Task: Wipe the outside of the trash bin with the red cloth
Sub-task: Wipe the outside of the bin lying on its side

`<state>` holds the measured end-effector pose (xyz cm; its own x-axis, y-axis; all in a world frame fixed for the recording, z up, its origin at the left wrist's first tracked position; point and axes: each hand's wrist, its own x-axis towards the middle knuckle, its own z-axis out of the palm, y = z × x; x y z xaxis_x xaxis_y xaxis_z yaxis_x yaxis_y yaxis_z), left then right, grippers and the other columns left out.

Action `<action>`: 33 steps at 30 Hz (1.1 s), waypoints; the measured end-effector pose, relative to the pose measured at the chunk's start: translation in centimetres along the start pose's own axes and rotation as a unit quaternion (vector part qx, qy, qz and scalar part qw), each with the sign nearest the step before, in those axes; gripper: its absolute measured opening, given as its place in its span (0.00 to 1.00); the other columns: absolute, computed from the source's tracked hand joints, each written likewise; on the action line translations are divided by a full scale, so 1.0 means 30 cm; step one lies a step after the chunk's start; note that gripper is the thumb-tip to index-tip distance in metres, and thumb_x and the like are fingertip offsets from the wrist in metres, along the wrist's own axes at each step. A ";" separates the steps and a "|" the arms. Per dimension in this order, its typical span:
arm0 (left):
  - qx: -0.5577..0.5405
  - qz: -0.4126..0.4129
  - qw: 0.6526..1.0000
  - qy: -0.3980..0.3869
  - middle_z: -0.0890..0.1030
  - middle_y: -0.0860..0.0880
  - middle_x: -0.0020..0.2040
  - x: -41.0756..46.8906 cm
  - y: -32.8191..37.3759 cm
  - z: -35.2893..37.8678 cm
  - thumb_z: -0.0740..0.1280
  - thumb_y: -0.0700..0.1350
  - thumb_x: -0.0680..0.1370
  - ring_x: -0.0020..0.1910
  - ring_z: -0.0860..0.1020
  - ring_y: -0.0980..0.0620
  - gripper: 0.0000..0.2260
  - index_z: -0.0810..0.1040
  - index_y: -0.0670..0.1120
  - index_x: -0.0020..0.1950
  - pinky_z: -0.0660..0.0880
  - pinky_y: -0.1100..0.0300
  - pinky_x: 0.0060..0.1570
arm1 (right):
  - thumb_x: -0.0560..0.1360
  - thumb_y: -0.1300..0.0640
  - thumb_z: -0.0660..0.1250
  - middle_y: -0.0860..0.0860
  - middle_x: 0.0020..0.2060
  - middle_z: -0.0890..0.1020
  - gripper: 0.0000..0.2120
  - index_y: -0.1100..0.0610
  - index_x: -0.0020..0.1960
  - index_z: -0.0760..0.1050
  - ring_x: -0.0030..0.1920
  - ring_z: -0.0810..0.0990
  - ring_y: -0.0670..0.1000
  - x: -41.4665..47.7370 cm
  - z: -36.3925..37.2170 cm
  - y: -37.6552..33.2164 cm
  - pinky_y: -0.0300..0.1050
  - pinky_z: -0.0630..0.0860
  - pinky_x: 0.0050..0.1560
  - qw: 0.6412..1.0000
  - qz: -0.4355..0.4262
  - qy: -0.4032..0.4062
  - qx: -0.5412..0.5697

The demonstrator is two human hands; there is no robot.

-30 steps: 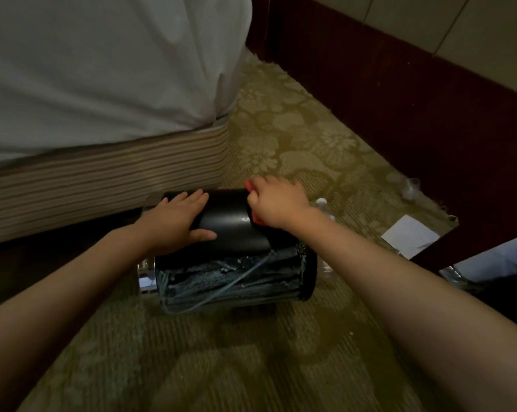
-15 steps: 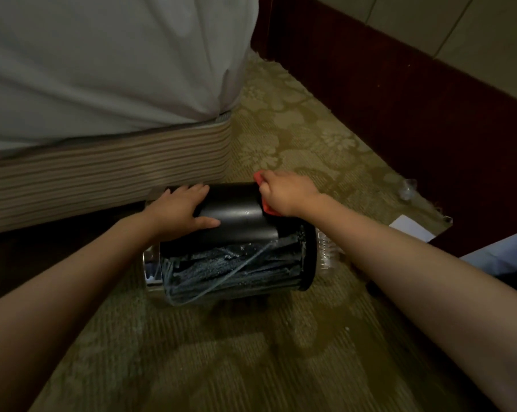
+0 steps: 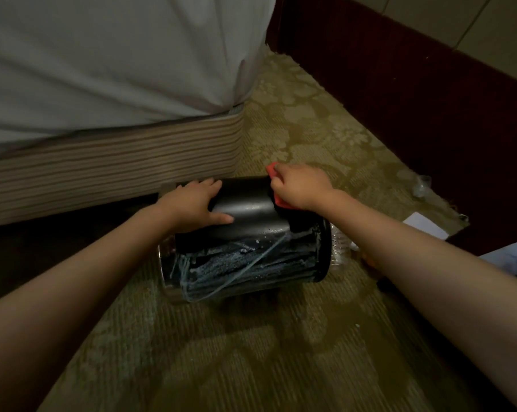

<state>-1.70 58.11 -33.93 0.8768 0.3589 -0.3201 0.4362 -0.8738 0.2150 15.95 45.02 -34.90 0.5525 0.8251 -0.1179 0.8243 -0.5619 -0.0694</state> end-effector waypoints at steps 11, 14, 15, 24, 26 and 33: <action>0.053 -0.028 0.998 -0.019 0.46 0.48 0.78 -0.049 0.029 0.037 0.61 0.63 0.75 0.76 0.50 0.44 0.39 0.45 0.48 0.77 0.55 0.45 0.73 | 0.78 0.64 0.54 0.52 0.39 0.79 0.13 0.60 0.57 0.75 0.37 0.76 0.47 -0.132 -0.109 0.125 0.34 0.73 0.32 0.839 0.140 0.199 0.486; 0.057 -0.007 0.998 0.002 0.43 0.50 0.77 -0.021 0.055 0.034 0.62 0.56 0.77 0.76 0.45 0.44 0.35 0.44 0.53 0.77 0.48 0.41 0.72 | 0.78 0.63 0.54 0.47 0.41 0.76 0.12 0.56 0.54 0.75 0.44 0.75 0.47 -0.166 -0.164 0.218 0.33 0.71 0.39 0.801 0.186 0.302 0.483; 0.065 0.022 0.998 0.013 0.42 0.51 0.77 -0.010 0.068 0.036 0.62 0.52 0.78 0.76 0.43 0.45 0.33 0.44 0.55 0.76 0.45 0.41 0.71 | 0.78 0.63 0.55 0.46 0.41 0.76 0.12 0.56 0.54 0.75 0.42 0.76 0.46 -0.185 -0.166 0.232 0.33 0.71 0.39 0.826 0.165 0.307 0.443; -0.027 0.038 0.999 -0.023 0.46 0.53 0.77 0.078 0.070 0.018 0.58 0.54 0.80 0.76 0.45 0.50 0.28 0.47 0.57 0.76 0.44 0.44 0.72 | 0.75 0.67 0.60 0.55 0.71 0.67 0.22 0.60 0.68 0.69 0.74 0.58 0.54 -0.244 0.049 0.103 0.48 0.56 0.73 0.976 -0.054 0.134 0.164; -0.044 0.037 0.998 -0.025 0.46 0.53 0.77 0.086 0.065 0.011 0.58 0.54 0.80 0.76 0.45 0.50 0.28 0.48 0.57 0.76 0.43 0.44 0.72 | 0.76 0.66 0.60 0.54 0.71 0.67 0.21 0.59 0.68 0.70 0.74 0.57 0.54 -0.304 0.086 0.133 0.60 0.59 0.71 0.977 -0.063 0.132 0.157; -0.055 0.030 0.998 -0.021 0.47 0.52 0.78 0.101 0.074 0.010 0.60 0.51 0.79 0.76 0.46 0.47 0.28 0.50 0.57 0.76 0.42 0.40 0.71 | 0.76 0.67 0.60 0.52 0.69 0.70 0.22 0.56 0.68 0.70 0.71 0.64 0.55 -0.256 0.096 0.132 0.56 0.63 0.69 0.978 -0.041 0.168 0.121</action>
<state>1.88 57.15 -34.70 0.8939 0.2904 -0.3416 0.4045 -0.8509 0.3351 14.61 36.29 -37.12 0.5288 0.8179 0.2269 0.8366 -0.4573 -0.3016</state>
